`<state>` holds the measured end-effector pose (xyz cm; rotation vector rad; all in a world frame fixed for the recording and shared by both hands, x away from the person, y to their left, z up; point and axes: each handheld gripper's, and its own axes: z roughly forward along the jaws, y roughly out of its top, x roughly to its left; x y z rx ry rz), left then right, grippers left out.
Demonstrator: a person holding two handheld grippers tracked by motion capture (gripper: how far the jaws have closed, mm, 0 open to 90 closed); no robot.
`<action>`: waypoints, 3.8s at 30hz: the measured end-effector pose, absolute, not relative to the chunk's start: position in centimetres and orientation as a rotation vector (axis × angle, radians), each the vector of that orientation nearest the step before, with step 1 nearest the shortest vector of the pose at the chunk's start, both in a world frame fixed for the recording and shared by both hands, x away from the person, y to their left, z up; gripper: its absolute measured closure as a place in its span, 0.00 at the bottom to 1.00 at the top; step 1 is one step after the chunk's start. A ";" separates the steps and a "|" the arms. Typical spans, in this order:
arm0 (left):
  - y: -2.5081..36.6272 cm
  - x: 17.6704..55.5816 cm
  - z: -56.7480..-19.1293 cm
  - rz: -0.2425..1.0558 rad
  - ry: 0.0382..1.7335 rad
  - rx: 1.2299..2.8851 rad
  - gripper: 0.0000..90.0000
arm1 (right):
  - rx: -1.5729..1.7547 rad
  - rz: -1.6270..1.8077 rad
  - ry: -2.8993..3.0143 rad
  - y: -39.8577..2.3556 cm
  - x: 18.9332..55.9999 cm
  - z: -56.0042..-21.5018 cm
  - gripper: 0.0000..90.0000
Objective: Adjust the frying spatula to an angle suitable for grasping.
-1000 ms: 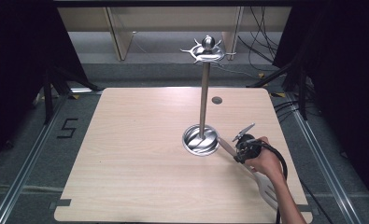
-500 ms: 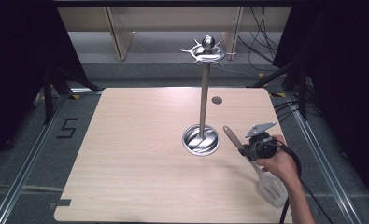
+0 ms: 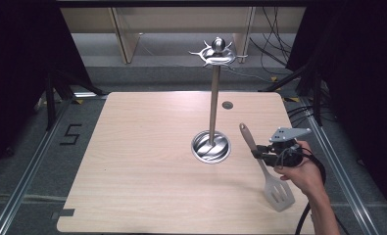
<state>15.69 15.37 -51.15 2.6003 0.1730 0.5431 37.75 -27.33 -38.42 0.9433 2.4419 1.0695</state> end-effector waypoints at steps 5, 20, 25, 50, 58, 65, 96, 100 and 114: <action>15.5 15.6 -51.2 0.583 0.220 2.575 0.20 | 0.923 1.126 2.433 -27.1 37.3 -37.8 0.83; 15.5 15.6 -51.2 0.584 0.220 2.574 0.20 | 0.861 1.307 2.337 -27.0 36.9 -36.6 0.83; 15.5 15.7 -51.2 0.562 0.203 2.583 0.20 | 0.842 1.343 2.329 -26.8 36.9 -36.3 0.83; 15.6 15.7 -51.0 0.573 0.206 2.594 0.20 | 0.768 1.477 2.245 -24.3 37.6 -33.9 0.83; 15.6 15.6 -50.8 0.602 0.209 2.595 0.20 | 0.733 1.487 2.219 -23.2 38.0 -32.5 0.83; 15.6 15.6 -50.8 0.594 0.208 2.596 0.20 | 0.702 1.480 2.221 -22.7 38.5 -31.5 0.83; 15.6 15.7 -51.0 0.569 0.179 2.590 0.20 | 0.711 1.485 2.217 -21.4 40.7 -26.8 0.83; 15.6 15.9 -50.9 0.531 0.177 2.601 0.20 | 0.710 1.483 2.212 -21.4 41.1 -26.6 0.83; 15.6 15.7 -51.0 0.576 0.187 2.588 0.20 | 0.721 1.492 2.238 -20.9 42.1 -26.4 0.83</action>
